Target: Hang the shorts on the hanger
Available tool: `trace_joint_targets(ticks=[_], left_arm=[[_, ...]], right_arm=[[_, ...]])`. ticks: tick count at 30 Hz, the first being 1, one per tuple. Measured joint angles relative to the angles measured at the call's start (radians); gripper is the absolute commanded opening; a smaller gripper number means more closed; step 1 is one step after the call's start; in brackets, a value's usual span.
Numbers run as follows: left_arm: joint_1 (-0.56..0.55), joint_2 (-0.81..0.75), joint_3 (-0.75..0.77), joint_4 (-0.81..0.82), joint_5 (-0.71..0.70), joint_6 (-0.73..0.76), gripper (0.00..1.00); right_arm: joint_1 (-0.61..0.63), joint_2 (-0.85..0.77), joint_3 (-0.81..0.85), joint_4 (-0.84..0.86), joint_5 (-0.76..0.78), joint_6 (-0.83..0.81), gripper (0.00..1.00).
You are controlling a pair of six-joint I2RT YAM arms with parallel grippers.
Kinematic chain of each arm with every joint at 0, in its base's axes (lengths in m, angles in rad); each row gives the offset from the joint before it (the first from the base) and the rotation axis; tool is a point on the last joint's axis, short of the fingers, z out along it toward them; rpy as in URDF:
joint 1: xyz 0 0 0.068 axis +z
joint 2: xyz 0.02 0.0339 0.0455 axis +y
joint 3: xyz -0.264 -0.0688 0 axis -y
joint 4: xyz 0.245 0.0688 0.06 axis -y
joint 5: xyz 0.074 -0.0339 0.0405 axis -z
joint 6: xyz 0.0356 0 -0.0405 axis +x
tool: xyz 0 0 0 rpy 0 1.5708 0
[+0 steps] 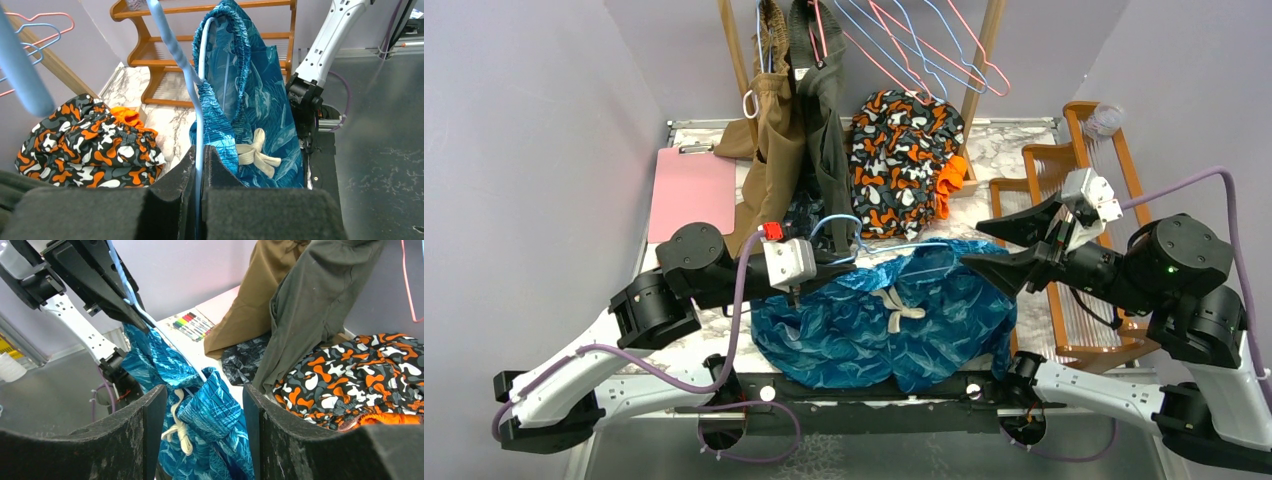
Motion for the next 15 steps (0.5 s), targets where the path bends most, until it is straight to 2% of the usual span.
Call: trace_joint_targets(ticks=[10, 15], left_arm=[[0.0, -0.005, 0.0, -0.038, -0.022, -0.015, 0.0], [0.0, -0.007, 0.0, -0.046, -0.079, -0.027, 0.0]], right_arm=[[0.0, 0.063, 0.037, -0.05, -0.01, 0.006, 0.55], [0.0, 0.097, 0.044, -0.087, -0.007, 0.027, 0.56]])
